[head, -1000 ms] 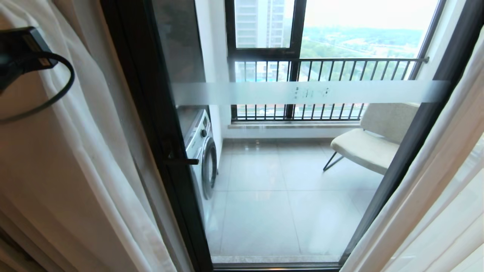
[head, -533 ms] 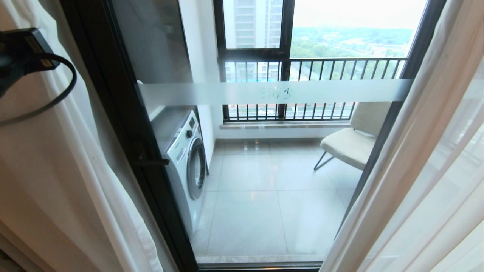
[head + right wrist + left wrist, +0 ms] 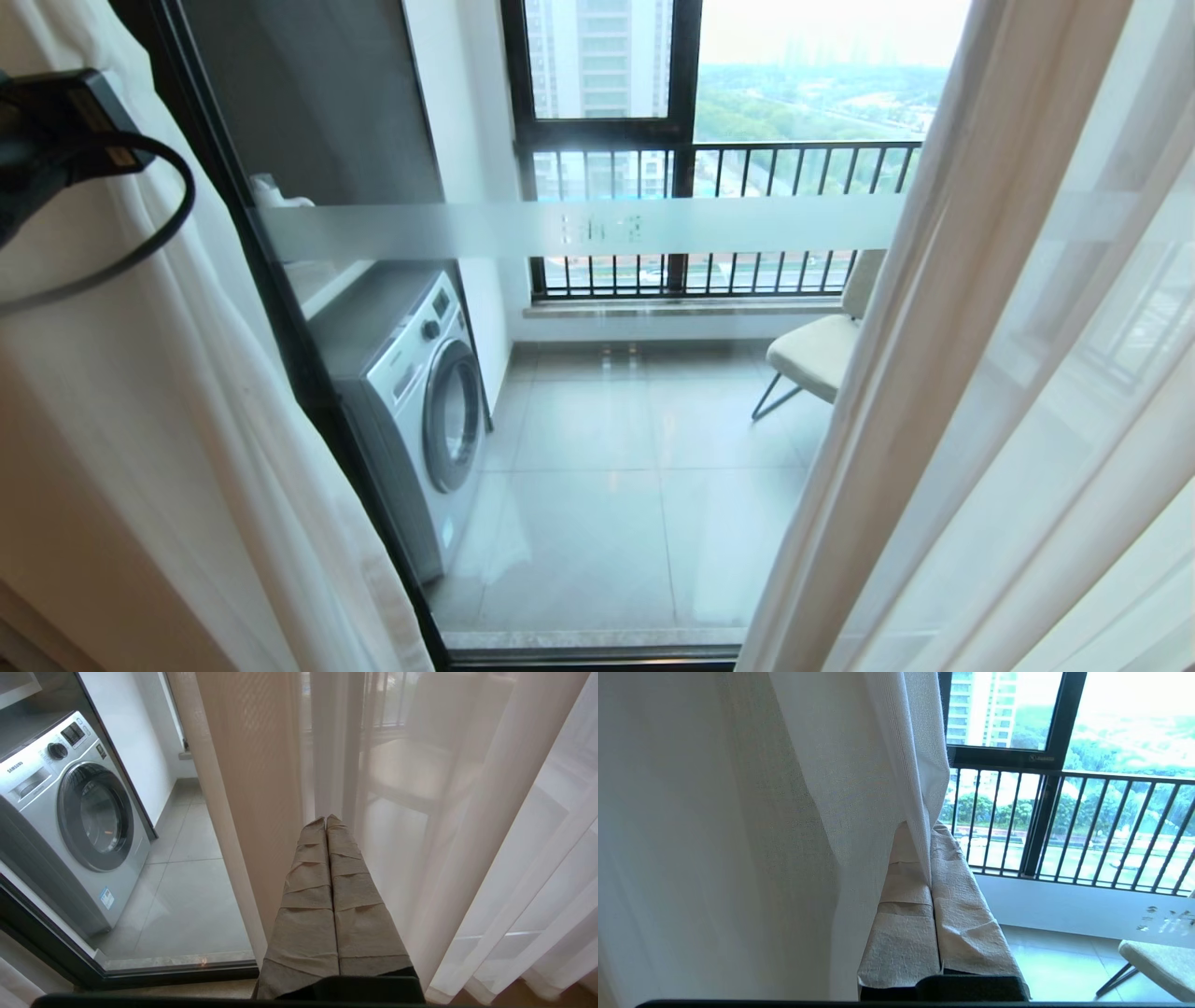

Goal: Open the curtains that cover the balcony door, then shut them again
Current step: Close the inner curtains on both sides

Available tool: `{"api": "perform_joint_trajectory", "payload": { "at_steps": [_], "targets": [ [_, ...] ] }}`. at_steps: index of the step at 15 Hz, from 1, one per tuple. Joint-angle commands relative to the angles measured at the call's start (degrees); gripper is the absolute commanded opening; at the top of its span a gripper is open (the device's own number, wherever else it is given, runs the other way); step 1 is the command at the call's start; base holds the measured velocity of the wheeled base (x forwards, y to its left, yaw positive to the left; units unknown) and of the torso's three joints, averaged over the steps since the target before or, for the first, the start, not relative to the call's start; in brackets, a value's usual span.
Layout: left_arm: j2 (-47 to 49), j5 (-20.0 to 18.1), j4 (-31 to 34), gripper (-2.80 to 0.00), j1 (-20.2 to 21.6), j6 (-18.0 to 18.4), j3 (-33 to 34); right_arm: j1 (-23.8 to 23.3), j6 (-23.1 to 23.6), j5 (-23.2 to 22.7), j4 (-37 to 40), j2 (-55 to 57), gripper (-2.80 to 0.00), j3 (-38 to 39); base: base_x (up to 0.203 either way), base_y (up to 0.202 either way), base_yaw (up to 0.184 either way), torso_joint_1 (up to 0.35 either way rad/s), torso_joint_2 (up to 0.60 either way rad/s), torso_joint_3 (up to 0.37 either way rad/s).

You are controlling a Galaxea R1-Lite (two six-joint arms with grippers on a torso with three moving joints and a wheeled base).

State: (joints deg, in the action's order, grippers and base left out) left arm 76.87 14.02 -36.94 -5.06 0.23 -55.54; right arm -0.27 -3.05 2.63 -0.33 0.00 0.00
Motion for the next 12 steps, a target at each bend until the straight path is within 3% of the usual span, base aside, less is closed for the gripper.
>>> {"api": "perform_joint_trajectory", "payload": {
  "at_steps": [1, 12],
  "targets": [
    [-0.2, 0.0, -0.2, -2.8, -0.6, 0.0, 0.0, 0.0, 0.0, 0.0, 0.0, 0.1, -2.8, 0.0, 0.0, -0.192, 0.002, -0.005, 0.01, 0.002],
    [-1.9, 0.1, -0.2, -2.8, -2.8, 0.0, 1.6, 0.0, 0.0, 0.0, 0.0, 0.1, -2.8, 0.0, 0.0, -0.191, 0.003, 0.003, 0.0, 0.002]
  ]
}}
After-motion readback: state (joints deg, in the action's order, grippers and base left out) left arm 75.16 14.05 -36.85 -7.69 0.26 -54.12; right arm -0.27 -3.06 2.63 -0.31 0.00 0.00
